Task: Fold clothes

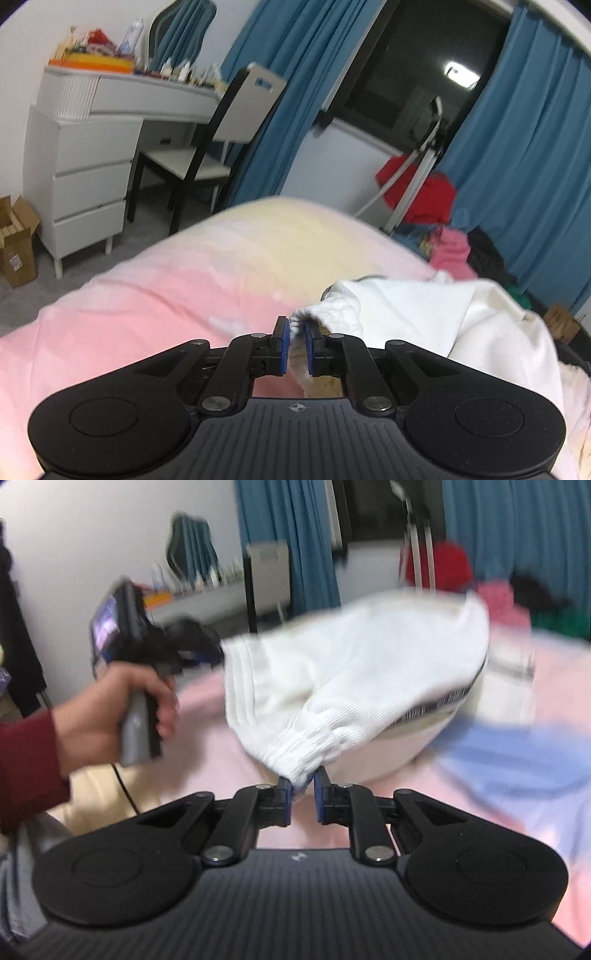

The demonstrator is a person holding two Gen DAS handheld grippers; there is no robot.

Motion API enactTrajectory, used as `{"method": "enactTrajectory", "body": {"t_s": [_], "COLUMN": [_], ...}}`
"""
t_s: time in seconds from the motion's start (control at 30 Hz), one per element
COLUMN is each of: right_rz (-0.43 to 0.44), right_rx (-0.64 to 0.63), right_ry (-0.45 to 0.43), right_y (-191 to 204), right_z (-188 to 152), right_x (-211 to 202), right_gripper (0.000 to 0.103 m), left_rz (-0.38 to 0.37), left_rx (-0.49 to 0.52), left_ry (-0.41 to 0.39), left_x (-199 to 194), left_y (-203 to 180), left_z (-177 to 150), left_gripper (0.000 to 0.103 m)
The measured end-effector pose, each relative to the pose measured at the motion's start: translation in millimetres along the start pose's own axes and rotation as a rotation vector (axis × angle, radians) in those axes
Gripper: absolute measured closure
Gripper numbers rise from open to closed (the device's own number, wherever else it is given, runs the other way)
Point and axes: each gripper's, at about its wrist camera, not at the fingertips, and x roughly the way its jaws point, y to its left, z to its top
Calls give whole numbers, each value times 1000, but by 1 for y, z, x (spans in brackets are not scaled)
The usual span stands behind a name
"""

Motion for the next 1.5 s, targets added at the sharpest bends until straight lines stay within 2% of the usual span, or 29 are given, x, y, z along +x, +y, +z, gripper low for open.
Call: {"method": "enactTrajectory", "body": {"t_s": [0.17, 0.2, 0.23, 0.27, 0.33, 0.4, 0.47, 0.57, 0.67, 0.73, 0.83, 0.93, 0.97, 1.0, 1.03, 1.07, 1.1, 1.13, 1.17, 1.2, 1.33, 1.43, 1.5], "right_rz": [83, 104, 127, 153, 205, 253, 256, 214, 195, 204, 223, 228, 227, 226, 225, 224, 222, 221, 220, 219, 214, 252, 294], "right_rx": [203, 233, 264, 296, 364, 439, 489, 543, 592, 642, 690, 711, 719, 728, 736, 744, 753, 761, 769, 778, 811, 819, 816], "right_ry": [50, 57, 68, 76, 70, 51, 29, 7, 24, 16, -7, -25, -28, -30, -32, -34, -37, -39, -41, -44, -53, -73, -92], "right_y": [-27, -30, -34, -39, -46, -55, -61, -70, -77, -82, -86, -83, -82, -81, -79, -78, -77, -75, -74, -72, -67, -43, -19], "right_z": [10, 11, 13, 15, 13, 10, 10, 9, 2, -1, -3, -5, -6, -8, -9, -11, -12, -13, -15, -16, -22, -18, -12], "right_x": [-1, -1, -3, -5, -10, -18, -20, -16, 1, 10, 22, 28, 30, 31, 33, 34, 36, 37, 39, 41, 47, 59, 71], "right_gripper": [81, 76, 69, 63, 36, 35, 35, 35, 35, 35, 35, 36, 36, 41, 55, 63, 75, 77, 79, 81, 86, 87, 87], "left_rz": [11, 10, 7, 4, 8, 3, -23, -56, -71, -52, 19, -24, -44, -64, -83, -98, -111, -116, -111, -106, -122, -139, -119], "left_rx": [-28, -37, -49, -63, -98, -131, -157, -166, -141, -98, -41, -84, -104, -124, -143, -159, -174, -181, -179, -176, -203, -185, -138], "left_ry": [38, 47, 58, 73, 107, 123, 97, 71, 67, 82, 82, 113, 125, 132, 130, 130, 133, 130, 119, 108, 62, 10, -19], "left_x": [-4, -6, -10, -13, -22, -30, -37, -37, -22, -6, 18, 39, 46, 51, 53, 56, 58, 59, 59, 59, 55, 50, 51], "left_y": [8, 9, 11, 13, 16, 19, 23, 23, 20, 16, 14, 19, 21, 23, 24, 25, 25, 25, 25, 25, 23, 23, 22], "left_z": [3, 4, 4, 5, 5, 6, 8, 12, 13, 12, 6, 0, -2, -3, -4, -5, -6, -5, -3, -1, 19, 49, 78], "left_gripper": [88, 86, 77, 63, 46, 28, 16, 13, 12, 12, 12, 13, 16, 21, 25, 38, 45, 46, 56, 60, 72, 73, 74]}}
